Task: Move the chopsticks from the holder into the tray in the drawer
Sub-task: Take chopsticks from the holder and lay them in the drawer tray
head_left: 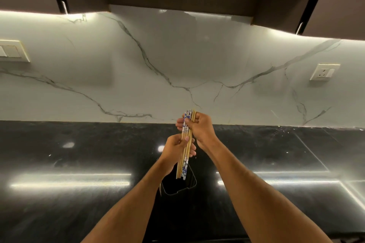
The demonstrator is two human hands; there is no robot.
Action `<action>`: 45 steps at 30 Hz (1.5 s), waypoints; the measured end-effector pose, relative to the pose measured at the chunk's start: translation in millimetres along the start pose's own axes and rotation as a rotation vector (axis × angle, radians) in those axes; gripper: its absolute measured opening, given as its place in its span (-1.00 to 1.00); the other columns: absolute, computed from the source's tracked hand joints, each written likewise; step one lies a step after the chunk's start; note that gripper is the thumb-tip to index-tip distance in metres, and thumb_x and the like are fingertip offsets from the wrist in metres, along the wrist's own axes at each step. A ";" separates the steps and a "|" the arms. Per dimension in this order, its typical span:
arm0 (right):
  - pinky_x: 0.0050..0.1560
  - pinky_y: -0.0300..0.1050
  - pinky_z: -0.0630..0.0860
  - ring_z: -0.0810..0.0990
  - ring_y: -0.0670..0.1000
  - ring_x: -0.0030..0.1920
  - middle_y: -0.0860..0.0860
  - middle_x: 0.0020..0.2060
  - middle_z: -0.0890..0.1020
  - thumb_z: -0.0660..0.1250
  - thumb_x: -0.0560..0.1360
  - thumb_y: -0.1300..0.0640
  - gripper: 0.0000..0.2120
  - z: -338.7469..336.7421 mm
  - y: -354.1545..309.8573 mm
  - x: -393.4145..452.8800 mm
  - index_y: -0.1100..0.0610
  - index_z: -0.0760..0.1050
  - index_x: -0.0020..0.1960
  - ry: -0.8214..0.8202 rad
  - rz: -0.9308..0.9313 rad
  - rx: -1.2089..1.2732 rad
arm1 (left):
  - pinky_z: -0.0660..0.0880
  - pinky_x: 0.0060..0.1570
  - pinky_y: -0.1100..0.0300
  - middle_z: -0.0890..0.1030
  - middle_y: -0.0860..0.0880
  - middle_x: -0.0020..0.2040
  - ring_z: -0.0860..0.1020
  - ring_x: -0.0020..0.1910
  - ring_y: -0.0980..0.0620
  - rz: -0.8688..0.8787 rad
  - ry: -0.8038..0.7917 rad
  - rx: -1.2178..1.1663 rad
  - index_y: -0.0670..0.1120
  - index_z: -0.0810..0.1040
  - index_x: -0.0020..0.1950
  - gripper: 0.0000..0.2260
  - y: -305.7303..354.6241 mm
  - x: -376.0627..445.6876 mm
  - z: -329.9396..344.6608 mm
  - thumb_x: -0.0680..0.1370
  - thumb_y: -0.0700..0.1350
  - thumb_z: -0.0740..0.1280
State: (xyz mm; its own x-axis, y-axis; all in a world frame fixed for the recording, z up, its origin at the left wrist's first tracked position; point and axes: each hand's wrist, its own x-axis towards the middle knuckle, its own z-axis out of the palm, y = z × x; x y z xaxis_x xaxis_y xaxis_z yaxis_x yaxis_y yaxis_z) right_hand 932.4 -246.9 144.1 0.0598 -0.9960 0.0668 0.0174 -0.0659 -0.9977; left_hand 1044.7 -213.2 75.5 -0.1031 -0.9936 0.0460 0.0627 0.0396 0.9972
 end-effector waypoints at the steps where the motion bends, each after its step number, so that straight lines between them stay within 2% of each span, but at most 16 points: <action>1: 0.00 -0.01 0.69 0.76 0.08 -0.07 0.17 -0.08 0.74 0.25 0.63 0.33 -0.85 -2.2 -5.1 -3.4 0.26 0.57 0.13 -0.010 -0.004 -0.002 | 0.66 -0.08 0.03 0.71 -0.18 -0.15 0.70 -0.18 -0.14 0.005 0.001 -0.006 -0.23 0.60 0.08 -0.72 4.2 -3.1 2.5 0.70 -0.07 0.19; 5: -0.01 -0.05 0.68 0.75 0.03 -0.06 0.13 -0.06 0.74 0.27 0.63 0.27 -0.87 -9.6 -21.2 -20.5 0.24 0.57 0.12 -0.023 -0.031 -0.108 | 0.65 -0.09 0.03 0.70 -0.19 -0.17 0.68 -0.21 -0.12 0.022 0.028 -0.041 -0.25 0.61 0.07 -0.74 17.9 -21.7 12.9 0.69 -0.10 0.22; 10: -0.29 -0.20 0.64 0.75 0.03 -0.25 0.12 -0.21 0.74 0.44 0.52 0.26 -0.94 -20.0 -35.7 -47.8 0.23 0.63 -0.01 0.064 -0.042 -0.218 | 0.63 -0.10 0.05 0.69 -0.18 -0.18 0.66 -0.21 -0.12 0.007 0.054 -0.063 -0.27 0.61 0.08 -0.75 31.4 -49.7 16.2 0.68 -0.12 0.24; 13: -0.30 -0.16 0.67 0.76 0.05 -0.27 0.12 -0.25 0.75 0.48 0.48 0.29 -0.93 -23.5 -46.3 -62.1 0.24 0.65 -0.04 0.058 0.008 -0.230 | 0.64 -0.11 0.07 0.69 -0.19 -0.18 0.67 -0.20 -0.13 -0.004 0.044 -0.050 -0.27 0.61 0.07 -0.76 38.6 -64.7 17.1 0.68 -0.12 0.24; 17: -0.22 0.02 0.71 0.76 0.07 -0.28 0.12 -0.28 0.74 0.51 0.44 0.31 -0.93 -21.6 -63.4 -75.7 0.25 0.67 -0.08 0.101 0.059 -0.250 | 0.66 -0.07 0.02 0.72 -0.25 -0.13 0.71 -0.13 -0.19 -0.067 0.055 -0.092 -0.29 0.61 0.08 -0.74 49.9 -79.5 15.6 0.69 -0.13 0.22; 20: -0.22 0.02 0.72 0.75 0.05 -0.29 0.15 -0.24 0.74 0.50 0.46 0.32 -0.97 -18.7 -78.5 -86.4 0.22 0.67 -0.13 0.182 0.030 -0.216 | 0.66 -0.01 -0.03 0.73 -0.22 -0.13 0.73 -0.11 -0.16 -0.157 0.119 -0.109 -0.28 0.61 0.09 -0.75 54.8 -86.7 7.9 0.69 -0.15 0.20; 22: -0.20 0.01 0.72 0.75 0.03 -0.29 0.13 -0.25 0.74 0.50 0.46 0.31 -0.95 -18.6 -90.3 -92.4 0.19 0.68 -0.14 0.267 -0.041 -0.180 | 0.67 -0.04 -0.01 0.73 -0.18 -0.17 0.73 -0.16 -0.11 -0.199 0.243 -0.079 -0.26 0.62 0.05 -0.78 55.8 -88.0 2.0 0.67 -0.16 0.24; 24: -0.18 -0.03 0.71 0.75 0.01 -0.27 0.10 -0.26 0.73 0.50 0.46 0.31 -0.93 -19.4 -102.9 -97.7 0.17 0.69 -0.11 0.365 -0.193 -0.118 | 0.69 -0.09 0.03 0.73 -0.16 -0.20 0.73 -0.22 -0.06 -0.218 0.458 -0.099 -0.24 0.64 0.00 -0.82 55.9 -85.7 -4.2 0.64 -0.17 0.30; 26: -0.13 -0.09 0.70 0.75 0.00 -0.21 0.07 -0.23 0.74 0.49 0.48 0.30 -0.92 -19.6 -112.4 -101.9 0.15 0.69 -0.07 0.432 -0.384 -0.054 | 0.68 -0.10 0.04 0.71 -0.19 -0.18 0.72 -0.22 -0.08 -0.238 0.659 -0.201 -0.26 0.63 0.00 -0.84 57.0 -81.9 -10.0 0.63 -0.18 0.32; 27: -0.12 -0.13 0.69 0.75 -0.01 -0.18 0.03 -0.22 0.74 0.48 0.49 0.29 -0.91 -17.8 -115.0 -105.6 0.12 0.68 -0.05 0.451 -0.470 -0.030 | 0.68 -0.08 0.01 0.70 -0.22 -0.15 0.72 -0.20 -0.11 -0.257 0.709 -0.277 -0.30 0.61 0.02 -0.83 58.5 -81.0 -11.9 0.64 -0.19 0.31; 28: -0.10 -0.16 0.69 0.75 -0.02 -0.15 0.00 -0.20 0.73 0.47 0.50 0.28 -0.90 -14.6 -115.6 -109.6 0.10 0.67 -0.04 0.466 -0.535 -0.007 | 0.67 -0.04 -0.02 0.70 -0.25 -0.12 0.72 -0.17 -0.14 -0.276 0.711 -0.374 -0.33 0.60 0.04 -0.81 60.6 -80.5 -11.9 0.65 -0.21 0.30; 30: -0.08 -0.15 0.68 0.74 -0.01 -0.10 0.00 -0.18 0.73 0.47 0.50 0.27 -0.91 -5.3 -109.1 -116.8 0.12 0.64 -0.03 0.498 -0.593 0.049 | 0.66 -0.01 -0.07 0.69 -0.31 -0.06 0.71 -0.12 -0.21 -0.287 0.608 -0.581 -0.36 0.57 0.07 -0.79 68.1 -81.4 -4.9 0.67 -0.21 0.25; 32: -0.06 -0.09 0.69 0.74 0.04 -0.07 0.06 -0.15 0.73 0.48 0.48 0.30 -0.91 4.0 -94.5 -121.7 0.18 0.62 -0.03 0.536 -0.549 0.181 | 0.66 -0.01 -0.07 0.68 -0.33 -0.02 0.71 -0.07 -0.24 -0.270 0.492 -0.725 -0.36 0.55 0.09 -0.77 79.7 -83.4 6.5 0.69 -0.20 0.20; 36: -0.07 0.00 0.70 0.75 0.13 -0.07 0.17 -0.12 0.71 0.48 0.44 0.40 -0.88 11.3 -65.3 -128.4 0.26 0.61 -0.08 0.621 -0.284 0.455 | 0.63 0.09 -0.09 0.68 -0.34 0.04 0.70 0.00 -0.25 -0.191 0.382 -0.863 -0.37 0.54 0.14 -0.73 98.3 -78.6 22.7 0.70 -0.18 0.17; 41: -0.14 -0.06 0.70 0.75 0.16 -0.13 0.27 -0.12 0.69 0.46 0.43 0.46 -0.91 4.3 -50.2 -134.4 0.33 0.61 -0.12 0.621 -0.105 0.541 | 0.63 0.09 -0.11 0.68 -0.34 0.01 0.70 -0.03 -0.24 -0.175 0.484 -0.865 -0.40 0.57 0.11 -0.72 111.1 -68.0 23.0 0.70 -0.19 0.19; 45: -0.18 -0.09 0.70 0.76 0.13 -0.21 0.22 -0.21 0.72 0.47 0.43 0.45 -0.89 1.5 -44.0 -138.5 0.28 0.65 -0.12 0.556 -0.030 0.403 | 0.66 -0.01 -0.10 0.68 -0.34 -0.04 0.72 -0.11 -0.22 -0.179 0.578 -0.913 -0.39 0.53 0.12 -0.77 113.8 -63.8 22.6 0.69 -0.23 0.21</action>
State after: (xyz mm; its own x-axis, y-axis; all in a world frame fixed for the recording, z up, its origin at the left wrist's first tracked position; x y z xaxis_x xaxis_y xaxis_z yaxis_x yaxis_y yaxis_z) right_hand 924.8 -105.9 178.8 -0.4659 -0.8843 -0.0303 0.3873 -0.1730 -0.9056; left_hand 1036.0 -142.9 187.4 0.2823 -0.8862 -0.3675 0.8297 0.0332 0.5572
